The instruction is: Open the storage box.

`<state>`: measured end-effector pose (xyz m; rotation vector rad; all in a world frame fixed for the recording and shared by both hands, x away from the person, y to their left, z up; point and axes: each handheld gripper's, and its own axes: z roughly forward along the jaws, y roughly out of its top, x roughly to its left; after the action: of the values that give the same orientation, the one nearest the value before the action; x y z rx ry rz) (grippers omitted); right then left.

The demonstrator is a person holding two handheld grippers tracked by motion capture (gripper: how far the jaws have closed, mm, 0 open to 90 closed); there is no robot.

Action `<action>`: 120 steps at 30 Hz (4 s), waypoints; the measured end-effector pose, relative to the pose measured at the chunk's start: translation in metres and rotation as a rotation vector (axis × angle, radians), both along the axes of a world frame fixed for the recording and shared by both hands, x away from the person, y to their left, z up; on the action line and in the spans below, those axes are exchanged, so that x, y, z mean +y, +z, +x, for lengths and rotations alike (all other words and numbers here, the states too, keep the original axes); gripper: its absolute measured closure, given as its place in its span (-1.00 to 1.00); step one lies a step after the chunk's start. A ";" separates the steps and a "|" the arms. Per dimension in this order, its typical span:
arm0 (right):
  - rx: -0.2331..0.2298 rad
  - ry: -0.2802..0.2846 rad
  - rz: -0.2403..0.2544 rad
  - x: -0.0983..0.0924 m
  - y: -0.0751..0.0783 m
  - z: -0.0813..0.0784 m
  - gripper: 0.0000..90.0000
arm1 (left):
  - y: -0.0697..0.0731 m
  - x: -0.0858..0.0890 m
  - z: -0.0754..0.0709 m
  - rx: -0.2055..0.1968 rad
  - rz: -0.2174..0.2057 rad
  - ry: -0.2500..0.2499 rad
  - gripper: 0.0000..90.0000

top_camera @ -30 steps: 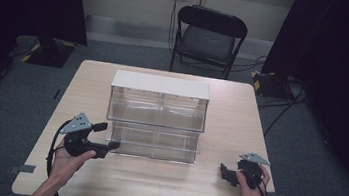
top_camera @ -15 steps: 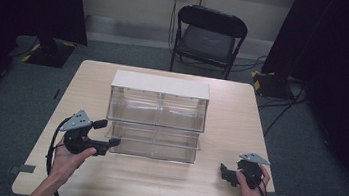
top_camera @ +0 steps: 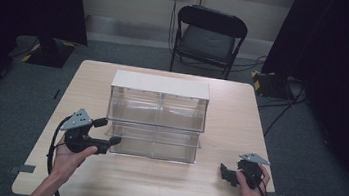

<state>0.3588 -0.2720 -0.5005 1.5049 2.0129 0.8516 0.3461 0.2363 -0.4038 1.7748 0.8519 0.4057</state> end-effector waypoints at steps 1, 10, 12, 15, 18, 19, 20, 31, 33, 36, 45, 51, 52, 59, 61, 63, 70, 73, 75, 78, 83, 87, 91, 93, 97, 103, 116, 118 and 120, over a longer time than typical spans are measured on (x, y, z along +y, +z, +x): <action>0.000 0.000 0.000 0.000 0.000 0.000 -0.87 | 0.000 0.000 0.000 -0.004 0.001 -0.003 -0.65; 0.000 0.000 0.000 0.000 0.000 0.000 -0.87 | 0.005 0.000 0.003 -0.006 -0.008 -0.002 -0.65; 0.000 0.000 0.000 0.000 0.000 0.000 -0.87 | 0.004 0.000 0.004 -0.004 -0.017 -0.004 -0.65; 0.000 0.000 0.000 0.000 0.000 0.000 -0.87 | 0.005 -0.001 0.004 -0.006 -0.011 -0.001 -0.65; 0.000 0.000 0.000 0.000 0.000 0.000 -0.87 | 0.007 -0.001 0.004 -0.009 -0.010 0.003 -0.65; 0.000 0.000 0.000 0.000 0.000 0.000 -0.87 | 0.007 -0.001 0.005 -0.010 -0.014 0.000 -0.65; 0.000 0.000 0.000 0.000 0.000 0.000 -0.87 | 0.007 -0.001 0.005 -0.010 -0.014 0.000 -0.65; 0.000 0.000 0.000 0.000 0.000 0.000 -0.87 | 0.013 -0.005 0.007 -0.023 -0.032 -0.009 -0.66; 0.000 0.000 0.000 0.000 0.000 0.000 -0.87 | 0.013 -0.006 0.007 -0.023 -0.039 -0.012 -0.66; 0.000 0.000 0.000 0.000 0.000 0.000 -0.87 | 0.014 -0.007 0.008 -0.024 -0.028 -0.015 -0.65; 0.000 0.000 0.000 0.000 0.000 0.000 -0.88 | 0.017 -0.008 0.009 -0.025 -0.023 -0.011 -0.66; 0.000 0.000 0.000 0.000 0.000 0.000 -0.87 | 0.019 -0.011 0.010 -0.027 -0.014 -0.015 -0.67; 0.000 0.000 0.000 0.000 0.000 0.000 -0.87 | 0.019 -0.011 0.011 -0.029 -0.011 -0.017 -0.68; 0.000 0.000 0.000 0.000 0.000 0.000 -0.87 | 0.020 -0.012 0.013 -0.007 -0.018 -0.006 -0.72; 0.000 0.000 0.000 0.000 0.000 0.000 -0.87 | 0.020 -0.013 0.013 -0.007 -0.019 -0.005 -0.73; 0.000 0.000 0.000 0.000 0.000 0.000 -0.87 | 0.020 -0.012 0.013 -0.006 -0.016 -0.008 -0.73; 0.000 0.000 0.000 0.000 0.000 0.000 -0.87 | 0.020 -0.013 0.014 -0.005 -0.024 -0.008 -0.75; 0.000 0.000 0.000 0.000 0.000 0.000 -0.87 | 0.020 -0.013 0.014 -0.006 -0.024 -0.010 -0.75; 0.000 0.000 0.000 0.000 0.000 0.000 -0.87 | 0.020 -0.013 0.014 -0.005 -0.022 -0.009 -0.75; 0.000 0.000 0.000 0.000 0.000 0.000 -0.87 | 0.020 -0.013 0.015 -0.004 -0.020 -0.011 -0.76; 0.000 0.000 0.000 0.000 0.000 0.000 -0.87 | 0.020 -0.013 0.015 -0.001 -0.019 -0.009 -0.75; 0.000 0.000 0.000 0.000 0.000 0.000 -0.87 | 0.020 -0.012 0.015 -0.001 -0.020 -0.011 -0.75; 0.000 0.000 0.000 0.000 0.000 0.000 -0.87 | 0.019 -0.012 0.015 0.001 -0.022 -0.012 -0.75; 0.000 0.000 0.000 0.000 0.000 0.000 -0.87 | 0.019 -0.012 0.015 0.003 -0.023 -0.013 -0.75; 0.000 0.000 0.001 0.000 0.000 0.000 -0.87 | 0.019 -0.012 0.015 0.005 -0.025 -0.012 -0.75; 0.000 0.000 0.000 0.000 0.000 0.000 -0.87 | 0.020 -0.012 0.015 0.004 -0.022 -0.015 -0.75; 0.000 0.000 0.000 0.000 0.000 0.000 -0.87 | 0.020 -0.012 0.015 0.006 -0.024 -0.016 -0.75; 0.000 0.000 0.000 0.000 0.000 0.000 -0.87 | 0.020 -0.012 0.016 0.005 -0.022 -0.018 -0.75; 0.000 0.000 0.000 0.000 0.000 0.000 -0.87 | 0.020 -0.012 0.016 0.005 -0.022 -0.018 -0.75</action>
<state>0.3588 -0.2719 -0.5005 1.5053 2.0130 0.8517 0.3616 0.2247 -0.3842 1.7627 0.8401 0.3791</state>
